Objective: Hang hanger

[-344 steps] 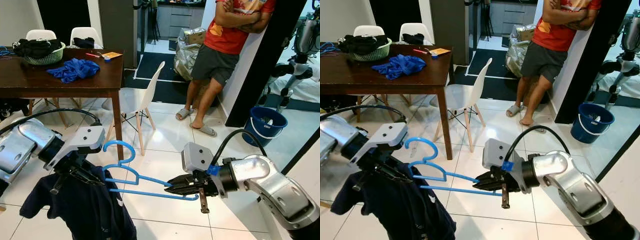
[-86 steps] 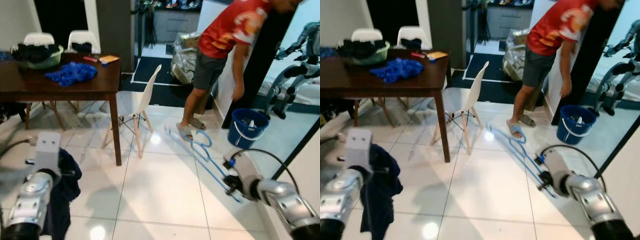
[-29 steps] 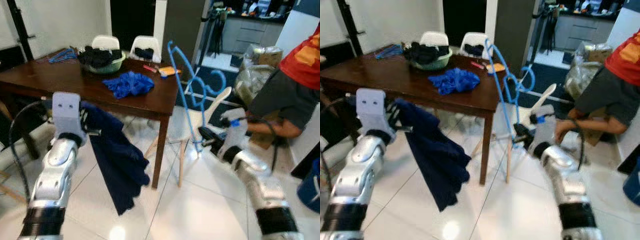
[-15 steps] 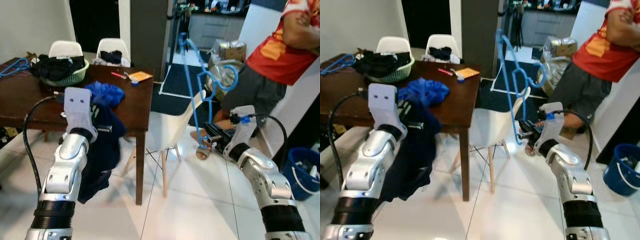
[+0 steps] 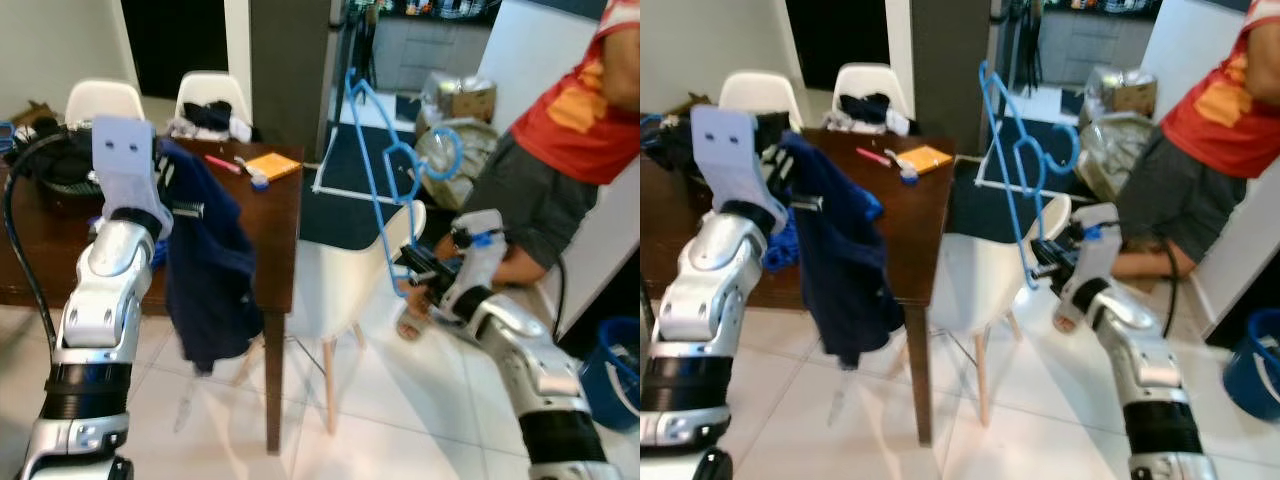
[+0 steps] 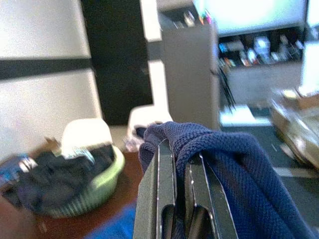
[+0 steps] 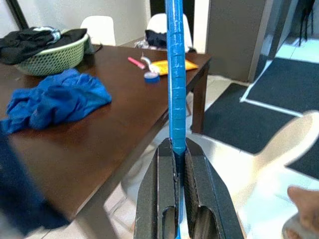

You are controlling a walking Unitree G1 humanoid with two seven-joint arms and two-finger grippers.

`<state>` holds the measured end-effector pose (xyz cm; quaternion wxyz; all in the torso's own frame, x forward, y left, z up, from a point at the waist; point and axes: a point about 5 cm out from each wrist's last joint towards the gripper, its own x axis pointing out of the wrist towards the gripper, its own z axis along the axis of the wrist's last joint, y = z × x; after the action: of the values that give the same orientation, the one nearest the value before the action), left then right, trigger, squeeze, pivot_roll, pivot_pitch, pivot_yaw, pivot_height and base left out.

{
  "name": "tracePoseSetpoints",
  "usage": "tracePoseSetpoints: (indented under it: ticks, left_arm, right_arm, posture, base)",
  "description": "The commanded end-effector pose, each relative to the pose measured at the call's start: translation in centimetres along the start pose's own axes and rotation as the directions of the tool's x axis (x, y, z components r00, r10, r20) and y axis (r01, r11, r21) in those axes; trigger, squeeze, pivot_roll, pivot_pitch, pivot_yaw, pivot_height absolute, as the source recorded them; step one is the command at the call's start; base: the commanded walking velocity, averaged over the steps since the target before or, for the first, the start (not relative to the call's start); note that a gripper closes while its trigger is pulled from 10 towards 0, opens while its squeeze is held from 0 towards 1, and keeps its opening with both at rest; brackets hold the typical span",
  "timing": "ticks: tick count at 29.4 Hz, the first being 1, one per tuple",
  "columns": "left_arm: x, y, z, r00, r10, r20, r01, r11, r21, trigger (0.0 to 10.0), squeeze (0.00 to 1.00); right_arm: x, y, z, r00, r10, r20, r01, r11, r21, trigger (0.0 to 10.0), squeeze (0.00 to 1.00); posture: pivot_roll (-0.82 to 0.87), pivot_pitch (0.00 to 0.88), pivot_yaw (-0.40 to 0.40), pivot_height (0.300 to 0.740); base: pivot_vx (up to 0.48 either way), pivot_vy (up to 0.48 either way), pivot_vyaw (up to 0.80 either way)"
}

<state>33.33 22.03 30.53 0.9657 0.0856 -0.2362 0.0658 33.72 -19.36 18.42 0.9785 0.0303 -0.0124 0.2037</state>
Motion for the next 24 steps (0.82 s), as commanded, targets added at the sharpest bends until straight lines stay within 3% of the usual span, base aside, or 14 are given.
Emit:
tracePoseSetpoints:
  ticks: [1, 2, 4, 6, 8, 14, 19, 20, 21, 22, 24]
  left_arm:
    - [0.4, 1.3, 1.1, 0.999, 0.038, 0.033, -0.039, 0.999, 0.022, 10.0, 0.0]
    - [0.4, 1.3, 1.1, 0.999, 0.038, 0.033, -0.039, 0.999, 0.022, 10.0, 0.0]
    - [1.4, 3.3, 2.9, 0.994, 0.075, 0.082, -0.08, 0.995, 0.066, 10.0, 0.0]
    - [1.4, 3.3, 2.9, 0.994, 0.075, 0.082, -0.08, 0.995, 0.066, 10.0, 0.0]
    - [2.1, 4.5, 3.8, 0.99, 0.095, 0.103, -0.102, 0.993, 0.066, 10.0, 0.0]
    - [2.8, 6.0, 3.7, 0.988, 0.127, 0.09, -0.137, 0.985, 0.109, 10.0, 0.0]
    - [2.9, 5.6, 2.4, 0.995, 0.097, 0.032, -0.099, 0.992, 0.083, 10.0, 0.0]
    - [2.7, 4.6, 1.7, 0.999, 0.045, 0.009, -0.045, 0.999, 0.022, 10.0, 0.0]
    - [2.7, 4.6, 1.7, 0.999, 0.045, 0.009, -0.045, 0.999, 0.022, 10.0, 0.0]
    - [2.2, 3.1, 0.8, 1.0, -0.02, -0.007, 0.02, 0.999, -0.041, 10.0, 0.0]
    - [2.2, 3.1, 0.8, 1.0, -0.02, -0.007, 0.02, 0.999, -0.041, 10.0, 0.0]
  right_arm:
    - [0.0, 0.3, -0.1, 1.0, 0.013, 0.006, -0.013, 1.0, 0.007, 10.0, 0.0]
    - [0.0, 0.3, -0.1, 1.0, 0.013, 0.006, -0.013, 1.0, 0.007, 10.0, 0.0]
    - [0.0, 0.3, -0.1, 1.0, 0.012, 0.008, -0.012, 1.0, 0.006, 10.0, 0.0]
    - [0.0, 0.3, -0.1, 1.0, 0.012, 0.008, -0.012, 1.0, 0.006, 10.0, 0.0]
    - [0.1, 0.4, -0.2, 1.0, 0.01, 0.005, -0.011, 1.0, 0.008, 10.0, 0.0]
    - [0.2, 0.6, -0.4, 1.0, 0.008, -0.004, -0.007, 1.0, 0.021, 10.0, 0.0]
    - [0.3, 0.5, -0.5, 1.0, 0.005, -0.01, -0.005, 1.0, 0.02, 10.0, 0.0]
    - [0.3, 0.5, -0.5, 1.0, 0.004, -0.011, -0.004, 1.0, 0.019, 10.0, 0.0]
    - [0.3, 0.5, -0.5, 1.0, 0.004, -0.011, -0.004, 1.0, 0.019, 10.0, 0.0]
    - [0.3, 0.4, -0.5, 1.0, 0.002, -0.013, -0.002, 1.0, 0.014, 10.0, 0.0]
    - [0.3, 0.4, -0.5, 1.0, 0.002, -0.013, -0.002, 1.0, 0.014, 10.0, 0.0]
  posture:
    - [0.06, 0.0, -0.059, 0.74]
    - [0.06, 0.0, -0.059, 0.74]
    - [0.06, 0.0, -0.057, 0.74]
    - [0.06, 0.0, -0.057, 0.74]
    - [0.07, 0.0, -0.057, 0.74]
    - [0.06, 0.0, -0.054, 0.74]
    - [0.07, 0.0, -0.058, 0.74]
    - [0.07, 0.0, -0.058, 0.74]
    - [0.07, 0.0, -0.058, 0.74]
    - [0.06, 0.0, -0.06, 0.74]
    - [0.06, 0.0, -0.06, 0.74]
  base:
    - [0.48, 0.0, 0.0]
    - [0.48, 0.0, 0.0]
    - [0.48, 0.0, 0.0]
    - [0.48, 0.0, 0.0]
    - [0.48, 0.0, 0.0]
    - [0.48, 0.0, 0.0]
    - [0.208, 0.0, 0.0]
    - [0.0, 0.0, 0.0]
    - [0.0, 0.0, 0.0]
    - [0.0, 0.0, 0.0]
    - [0.0, 0.0, 0.0]
